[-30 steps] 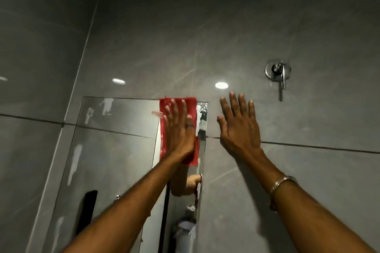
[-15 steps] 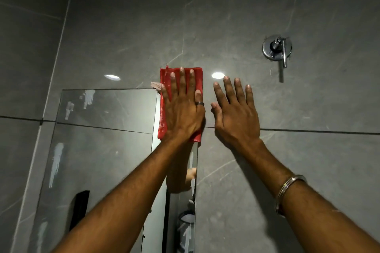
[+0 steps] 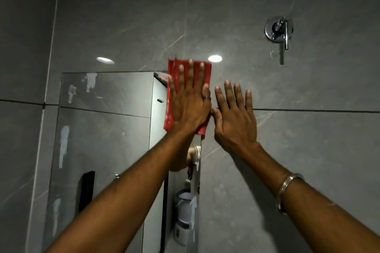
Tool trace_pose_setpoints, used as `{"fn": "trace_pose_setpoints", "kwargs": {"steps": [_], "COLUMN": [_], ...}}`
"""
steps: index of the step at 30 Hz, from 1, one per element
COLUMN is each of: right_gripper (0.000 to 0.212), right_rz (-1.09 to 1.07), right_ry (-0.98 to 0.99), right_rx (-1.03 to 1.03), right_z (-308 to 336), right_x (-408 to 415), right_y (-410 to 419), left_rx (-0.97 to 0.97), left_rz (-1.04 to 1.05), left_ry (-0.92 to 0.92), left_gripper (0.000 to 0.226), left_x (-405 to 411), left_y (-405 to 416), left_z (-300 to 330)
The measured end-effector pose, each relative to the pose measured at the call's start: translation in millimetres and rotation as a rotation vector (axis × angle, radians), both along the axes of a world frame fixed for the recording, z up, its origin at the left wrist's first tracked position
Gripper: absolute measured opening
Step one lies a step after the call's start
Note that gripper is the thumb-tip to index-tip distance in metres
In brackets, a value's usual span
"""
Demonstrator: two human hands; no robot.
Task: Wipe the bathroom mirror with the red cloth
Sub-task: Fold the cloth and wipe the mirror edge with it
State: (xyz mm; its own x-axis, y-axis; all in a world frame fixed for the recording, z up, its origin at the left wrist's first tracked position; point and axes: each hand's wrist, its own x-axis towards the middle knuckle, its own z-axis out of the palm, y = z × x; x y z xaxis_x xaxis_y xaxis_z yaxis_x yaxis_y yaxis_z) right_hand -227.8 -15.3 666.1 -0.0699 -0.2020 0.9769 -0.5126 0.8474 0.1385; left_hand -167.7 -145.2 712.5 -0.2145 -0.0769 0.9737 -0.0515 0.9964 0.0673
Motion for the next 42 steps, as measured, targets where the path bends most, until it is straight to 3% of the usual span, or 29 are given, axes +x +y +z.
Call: {"fn": "trace_pose_setpoints", "kwargs": {"steps": [4,7,14,23,27,34,42], "right_gripper": [0.068,0.07,0.068,0.073,0.072,0.07,0.07], "right_rz": [0.03,0.045,-0.018,-0.04,-0.06,-0.006,0.103], "right_ry": [0.016,0.021,0.002,-0.078,-0.083,-0.186,-0.193], "right_rx": [-0.038,-0.05,-0.018,0.127,0.173,0.227,0.041], "right_z": [-4,-29,-112,-270,-311,-269,-96], "right_x": [0,2,3,5,11,24,24], "right_y": [-1,1,6,13,23,35,28], "left_rx": [0.017,0.022,0.017,0.076,0.073,0.075,0.031], "left_rz": [0.002,-0.016,-0.031,-0.136,-0.122,-0.075,-0.058], "left_ry": [0.052,0.09,0.121,-0.039,-0.107,-0.168,-0.076], "left_gripper": [0.064,0.065,0.067,0.061,0.061,0.063,0.065], "left_x": [-4,-11,-16,10,20,20,-4], "left_y": [1,-2,9,14,12,7,3], "left_z": [11,-34,-204,-429,-476,-428,-196]}}
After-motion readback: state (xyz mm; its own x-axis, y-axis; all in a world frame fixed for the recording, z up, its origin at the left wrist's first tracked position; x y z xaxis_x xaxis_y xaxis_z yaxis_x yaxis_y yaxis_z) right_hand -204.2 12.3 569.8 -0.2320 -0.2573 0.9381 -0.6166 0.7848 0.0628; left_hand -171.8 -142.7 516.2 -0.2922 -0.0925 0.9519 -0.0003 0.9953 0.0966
